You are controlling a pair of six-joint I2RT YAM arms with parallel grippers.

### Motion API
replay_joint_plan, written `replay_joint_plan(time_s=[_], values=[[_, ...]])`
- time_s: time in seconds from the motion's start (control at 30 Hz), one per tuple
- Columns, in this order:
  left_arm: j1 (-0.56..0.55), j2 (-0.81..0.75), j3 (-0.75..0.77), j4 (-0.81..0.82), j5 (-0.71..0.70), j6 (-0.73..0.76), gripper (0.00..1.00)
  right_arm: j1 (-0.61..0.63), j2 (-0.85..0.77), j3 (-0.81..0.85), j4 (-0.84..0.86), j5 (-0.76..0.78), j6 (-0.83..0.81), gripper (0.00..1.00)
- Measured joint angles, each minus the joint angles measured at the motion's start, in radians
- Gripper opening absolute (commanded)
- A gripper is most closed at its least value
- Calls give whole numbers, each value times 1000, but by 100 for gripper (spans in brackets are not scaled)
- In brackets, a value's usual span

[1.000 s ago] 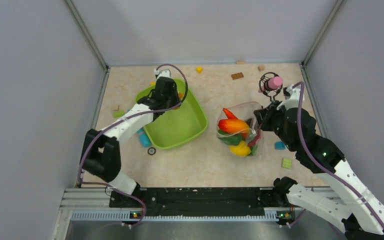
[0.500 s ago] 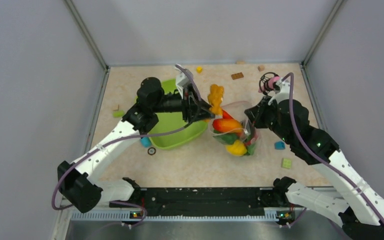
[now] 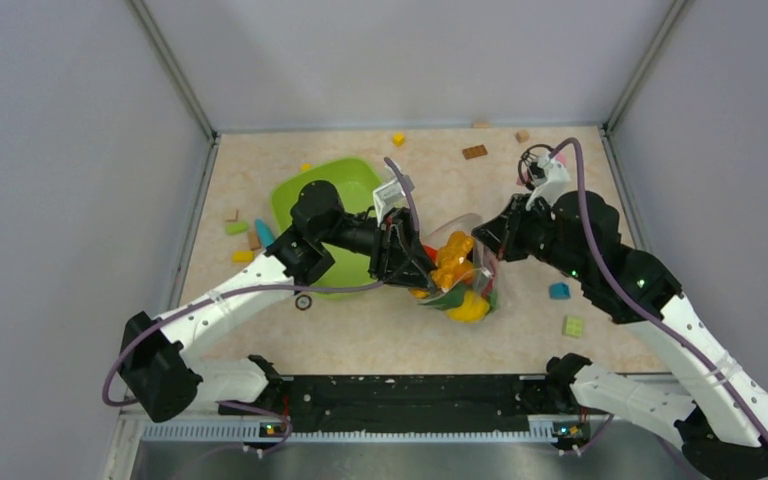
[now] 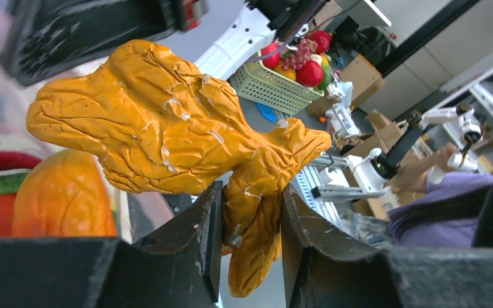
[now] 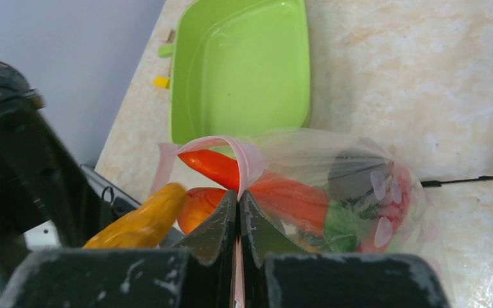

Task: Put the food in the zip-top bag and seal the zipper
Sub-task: Place the fake vegetable in the zipper food storage bag.

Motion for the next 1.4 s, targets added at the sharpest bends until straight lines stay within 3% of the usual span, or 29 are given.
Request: replay_joint_plan(time_s=[0.4, 0.63, 0.77, 0.93, 1.07, 1.3, 1.4], values=[[-1, -37, -53, -207, -224, -105, 0, 0, -69, -28, 37, -133, -64, 0], [-27, 74, 16, -293, -262, -142, 0, 0, -76, -48, 62, -224, -124, 0], [-32, 120, 60, -332, -288, -144, 6, 0, -76, -65, 74, -256, -139, 0], [-33, 196, 146, -396, -275, -126, 26, -10, -77, -70, 75, -255, -140, 0], [-33, 232, 172, -423, -264, -108, 55, -12, -78, -74, 68, -252, -137, 0], [-33, 232, 172, -422, -272, -86, 94, -11, -87, -74, 64, -240, -123, 0], [-34, 208, 172, -431, -291, -64, 98, -11, -87, -74, 60, -226, -117, 0]])
